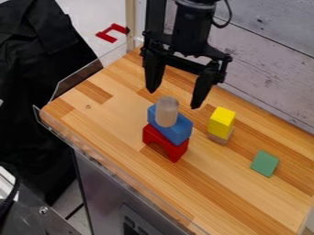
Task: Put the cylinder on the yellow block
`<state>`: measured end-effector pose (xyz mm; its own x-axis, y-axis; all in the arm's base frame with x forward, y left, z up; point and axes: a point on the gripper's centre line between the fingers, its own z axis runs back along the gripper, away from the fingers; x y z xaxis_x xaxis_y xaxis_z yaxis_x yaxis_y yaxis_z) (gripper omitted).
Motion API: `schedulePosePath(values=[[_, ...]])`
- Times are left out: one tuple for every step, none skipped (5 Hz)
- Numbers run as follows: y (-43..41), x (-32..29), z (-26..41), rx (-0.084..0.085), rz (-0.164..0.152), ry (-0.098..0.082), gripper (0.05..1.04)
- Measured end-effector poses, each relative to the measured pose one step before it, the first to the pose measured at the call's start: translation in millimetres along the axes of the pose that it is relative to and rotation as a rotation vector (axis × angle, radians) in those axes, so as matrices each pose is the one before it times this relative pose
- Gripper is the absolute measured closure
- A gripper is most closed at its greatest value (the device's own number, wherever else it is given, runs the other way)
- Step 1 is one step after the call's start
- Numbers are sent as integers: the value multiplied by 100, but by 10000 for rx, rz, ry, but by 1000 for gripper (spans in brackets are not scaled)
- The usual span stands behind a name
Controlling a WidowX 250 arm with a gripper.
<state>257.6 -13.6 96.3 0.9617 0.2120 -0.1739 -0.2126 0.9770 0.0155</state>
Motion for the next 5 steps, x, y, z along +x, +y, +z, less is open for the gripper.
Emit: schedulePosePath(values=[[313, 616, -1052, -96, 51, 126, 83], [516, 125, -416, -184, 106, -4, 83], [150, -54, -435, -131, 98, 113, 137], [55, -47, -394, -120, 50, 49, 431], [-15, -4, -72, -16, 84, -13, 584]])
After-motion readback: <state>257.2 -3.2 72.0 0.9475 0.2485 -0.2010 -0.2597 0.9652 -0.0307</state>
